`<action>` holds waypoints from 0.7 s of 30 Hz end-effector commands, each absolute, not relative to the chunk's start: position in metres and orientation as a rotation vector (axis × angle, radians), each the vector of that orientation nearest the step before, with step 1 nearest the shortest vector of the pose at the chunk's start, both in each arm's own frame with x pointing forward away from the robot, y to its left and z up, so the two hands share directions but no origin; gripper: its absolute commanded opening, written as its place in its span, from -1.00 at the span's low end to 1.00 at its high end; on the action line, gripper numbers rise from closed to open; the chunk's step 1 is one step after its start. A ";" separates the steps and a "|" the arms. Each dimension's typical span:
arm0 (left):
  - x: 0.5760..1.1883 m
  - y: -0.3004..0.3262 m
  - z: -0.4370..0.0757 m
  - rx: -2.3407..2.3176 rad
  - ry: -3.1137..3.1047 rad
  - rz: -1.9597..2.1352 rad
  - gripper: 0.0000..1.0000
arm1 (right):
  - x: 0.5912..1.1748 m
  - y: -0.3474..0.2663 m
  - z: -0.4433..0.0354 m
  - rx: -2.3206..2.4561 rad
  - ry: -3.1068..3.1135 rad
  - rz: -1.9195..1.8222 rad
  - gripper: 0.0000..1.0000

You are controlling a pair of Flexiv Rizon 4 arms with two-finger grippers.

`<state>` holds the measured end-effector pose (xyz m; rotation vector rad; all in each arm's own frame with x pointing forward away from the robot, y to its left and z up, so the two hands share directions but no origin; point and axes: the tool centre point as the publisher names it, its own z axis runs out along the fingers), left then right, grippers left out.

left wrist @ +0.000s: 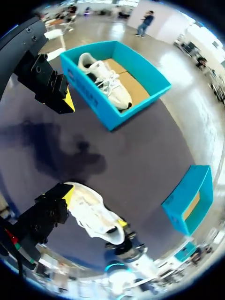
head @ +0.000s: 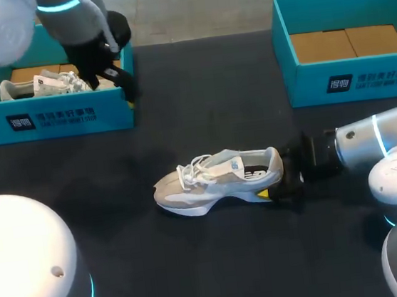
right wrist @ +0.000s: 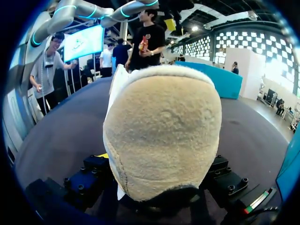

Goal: Take the shoe out of the shoebox, open the shoe tongue, remove and reinsert the insole, then place the shoe into the shoebox

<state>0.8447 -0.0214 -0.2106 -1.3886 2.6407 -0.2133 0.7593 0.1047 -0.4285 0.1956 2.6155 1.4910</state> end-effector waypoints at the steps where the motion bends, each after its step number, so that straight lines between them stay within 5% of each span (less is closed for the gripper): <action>1: 0.821 -0.034 -0.217 -1.593 2.519 -0.333 1.00 | 0.757 0.107 -0.430 0.197 2.620 1.483 -1.00; 21: 0.759 -0.149 -0.230 -1.707 2.482 -0.328 1.00 | 0.757 0.107 -0.430 0.197 2.620 1.483 -1.00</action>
